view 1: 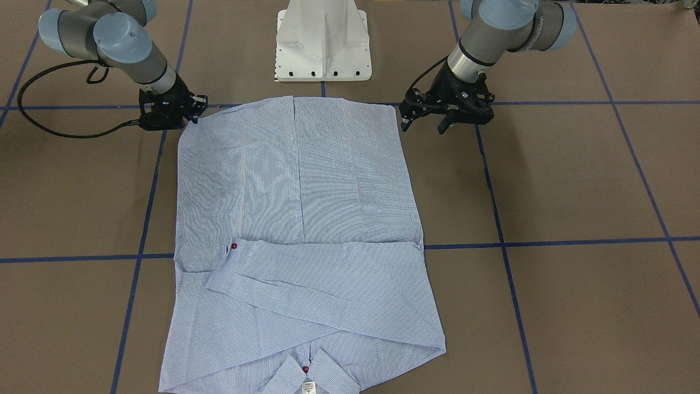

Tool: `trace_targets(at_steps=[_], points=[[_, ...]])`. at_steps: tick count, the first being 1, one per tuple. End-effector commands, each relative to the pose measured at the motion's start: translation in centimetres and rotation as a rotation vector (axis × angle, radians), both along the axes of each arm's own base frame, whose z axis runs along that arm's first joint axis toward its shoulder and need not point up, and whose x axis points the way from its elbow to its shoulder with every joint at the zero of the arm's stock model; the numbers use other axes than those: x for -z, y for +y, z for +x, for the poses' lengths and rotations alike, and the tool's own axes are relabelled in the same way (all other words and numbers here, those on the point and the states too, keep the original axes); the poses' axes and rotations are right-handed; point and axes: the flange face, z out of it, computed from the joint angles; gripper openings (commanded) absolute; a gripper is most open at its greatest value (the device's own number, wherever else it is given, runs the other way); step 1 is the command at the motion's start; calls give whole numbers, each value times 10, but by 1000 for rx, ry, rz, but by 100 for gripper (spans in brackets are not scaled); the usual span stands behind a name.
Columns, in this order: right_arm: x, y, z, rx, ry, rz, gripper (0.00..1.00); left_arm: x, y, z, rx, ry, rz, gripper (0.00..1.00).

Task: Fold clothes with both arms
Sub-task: 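Move the left gripper to its nearest hem corner while the right gripper grasps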

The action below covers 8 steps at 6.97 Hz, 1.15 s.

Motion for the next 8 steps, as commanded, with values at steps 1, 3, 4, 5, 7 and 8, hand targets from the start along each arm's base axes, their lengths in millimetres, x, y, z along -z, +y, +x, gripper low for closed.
trace_targets(at_steps=[1, 3, 4, 5, 7, 8], points=[[19, -5, -2, -11, -34, 22, 0, 4, 41, 33, 6, 8, -112, 100], [26, -11, 4, -28, -46, 29, 0, 6, 85, 64, 19, 3, -217, 100], [29, -13, 6, -32, -52, 32, 0, 3, 101, 75, 15, -14, -249, 99], [30, -16, 8, -39, -53, 31, 0, -2, 112, 88, 1, -74, -270, 99], [31, -20, 11, -44, -58, 31, 0, -19, 112, 103, 33, -131, -259, 93], [31, -20, 11, -46, -58, 31, 0, -20, 112, 106, 34, -135, -260, 86]])
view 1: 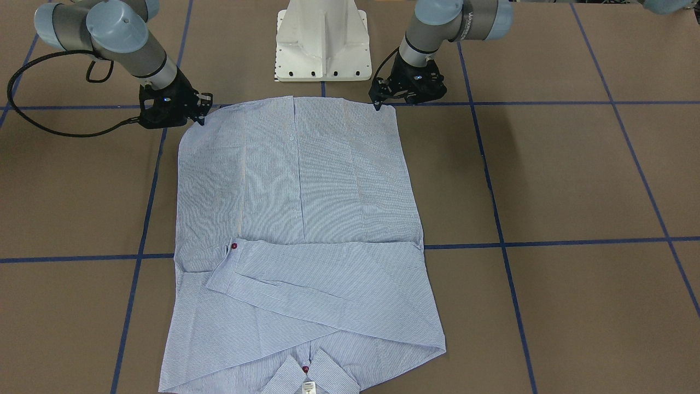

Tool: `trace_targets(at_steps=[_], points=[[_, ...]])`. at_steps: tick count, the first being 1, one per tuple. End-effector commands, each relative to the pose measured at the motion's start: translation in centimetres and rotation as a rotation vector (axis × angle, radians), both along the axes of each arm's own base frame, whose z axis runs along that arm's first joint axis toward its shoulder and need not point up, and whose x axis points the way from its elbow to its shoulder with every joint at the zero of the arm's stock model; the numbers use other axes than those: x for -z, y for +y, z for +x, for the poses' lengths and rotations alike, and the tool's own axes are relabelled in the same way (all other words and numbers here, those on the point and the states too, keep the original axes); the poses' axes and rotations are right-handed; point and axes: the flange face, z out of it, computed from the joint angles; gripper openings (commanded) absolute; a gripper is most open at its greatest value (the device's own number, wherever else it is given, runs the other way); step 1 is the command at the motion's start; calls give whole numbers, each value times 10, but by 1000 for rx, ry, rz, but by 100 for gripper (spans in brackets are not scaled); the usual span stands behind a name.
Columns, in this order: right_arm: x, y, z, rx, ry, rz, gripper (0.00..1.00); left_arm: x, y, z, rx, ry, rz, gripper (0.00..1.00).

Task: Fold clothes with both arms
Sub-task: 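Move the left gripper to its nearest hem corner while the right gripper grasps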

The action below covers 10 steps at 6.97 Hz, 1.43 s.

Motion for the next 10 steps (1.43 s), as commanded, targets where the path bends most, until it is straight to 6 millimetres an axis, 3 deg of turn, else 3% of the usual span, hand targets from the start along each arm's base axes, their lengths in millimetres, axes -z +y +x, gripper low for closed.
trace_targets(at_steps=[1, 5, 8, 10], points=[[1, -2, 2, -3, -2, -2, 0, -9, 0, 10, 6, -26, 0, 77], [0, -5, 4, -7, -2, -5, 0, -13, -2, 11, 18, -38, 6, 46], [-1, -4, 4, -7, 0, -5, 0, -13, -2, 11, 18, -41, 4, 30], [-1, -5, 4, -9, 0, -5, 0, -13, -2, 11, 19, -42, 3, 11]])
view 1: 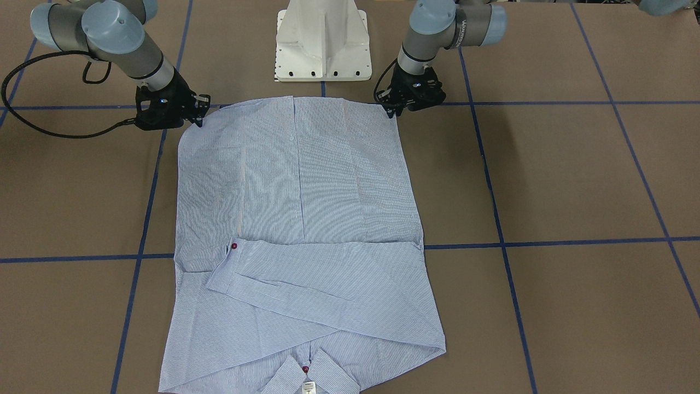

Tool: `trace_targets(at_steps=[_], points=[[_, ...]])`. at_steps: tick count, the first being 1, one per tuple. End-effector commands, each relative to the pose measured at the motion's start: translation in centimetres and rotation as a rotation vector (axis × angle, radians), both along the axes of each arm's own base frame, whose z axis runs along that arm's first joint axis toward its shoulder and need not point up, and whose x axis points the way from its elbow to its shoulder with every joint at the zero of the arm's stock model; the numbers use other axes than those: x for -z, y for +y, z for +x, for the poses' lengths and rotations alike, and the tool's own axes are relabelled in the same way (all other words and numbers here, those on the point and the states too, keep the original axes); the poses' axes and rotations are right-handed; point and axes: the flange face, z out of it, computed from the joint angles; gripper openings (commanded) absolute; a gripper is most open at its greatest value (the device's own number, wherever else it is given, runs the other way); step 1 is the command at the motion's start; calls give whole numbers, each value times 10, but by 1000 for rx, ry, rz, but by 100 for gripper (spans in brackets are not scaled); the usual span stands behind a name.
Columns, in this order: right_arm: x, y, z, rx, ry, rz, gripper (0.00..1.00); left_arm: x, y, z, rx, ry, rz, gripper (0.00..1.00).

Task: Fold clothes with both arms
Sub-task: 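Move the left gripper to its nearest hem corner while the right gripper grasps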

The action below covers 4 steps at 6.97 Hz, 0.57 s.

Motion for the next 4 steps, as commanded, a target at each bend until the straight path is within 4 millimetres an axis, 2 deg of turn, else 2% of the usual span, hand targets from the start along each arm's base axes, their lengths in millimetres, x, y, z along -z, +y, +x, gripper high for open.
trace_targets(at_steps=[1, 4], points=[[0, 0, 0, -1, 0, 0, 0, 2, 0, -1, 0, 4, 0, 0], [1, -1, 1, -2, -3, 1, 0, 11, 0, -8, 2, 24, 7, 0]])
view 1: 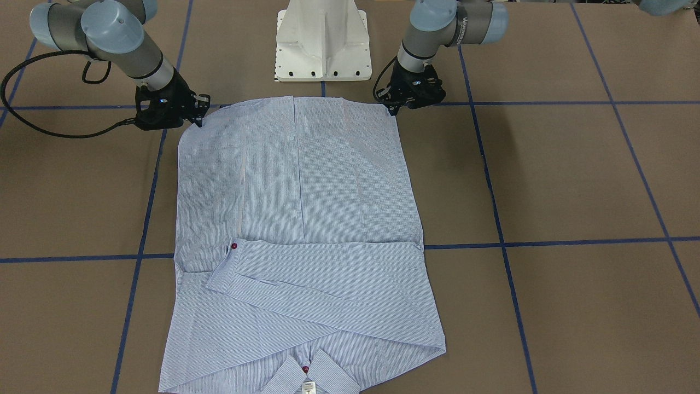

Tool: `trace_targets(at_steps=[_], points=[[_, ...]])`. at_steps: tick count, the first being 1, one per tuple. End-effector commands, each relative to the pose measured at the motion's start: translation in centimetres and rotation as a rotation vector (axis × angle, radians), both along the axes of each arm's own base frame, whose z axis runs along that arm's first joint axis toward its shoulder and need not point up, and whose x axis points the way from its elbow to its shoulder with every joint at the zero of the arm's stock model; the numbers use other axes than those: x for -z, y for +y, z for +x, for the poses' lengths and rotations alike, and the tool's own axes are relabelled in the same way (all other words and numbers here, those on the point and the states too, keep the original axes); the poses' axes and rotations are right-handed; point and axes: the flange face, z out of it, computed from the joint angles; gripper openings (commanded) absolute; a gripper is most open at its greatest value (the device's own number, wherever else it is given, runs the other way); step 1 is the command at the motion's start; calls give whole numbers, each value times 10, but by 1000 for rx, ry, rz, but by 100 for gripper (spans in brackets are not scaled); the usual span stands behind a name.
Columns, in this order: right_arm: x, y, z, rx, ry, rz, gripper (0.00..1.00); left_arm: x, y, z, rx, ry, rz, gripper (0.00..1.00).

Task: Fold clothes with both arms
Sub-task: 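Move the left gripper to its nearest hem corner while the right gripper grasps, then grasp both hem corners and lift them with both grippers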

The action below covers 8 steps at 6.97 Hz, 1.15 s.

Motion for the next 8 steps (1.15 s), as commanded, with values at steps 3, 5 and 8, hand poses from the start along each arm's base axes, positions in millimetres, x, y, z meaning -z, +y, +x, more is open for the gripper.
trace_targets(at_steps=[3, 5, 8], points=[[2, 1, 1, 5, -4, -5, 0, 12, 5, -15, -10, -63, -15, 0], [28, 11, 26, 42, -73, -28, 0, 44, 14, -50, -16, -74, -16, 0], [55, 41, 96, 119, -176, -107, 0, 72, 37, -77, -79, -45, -38, 0]])
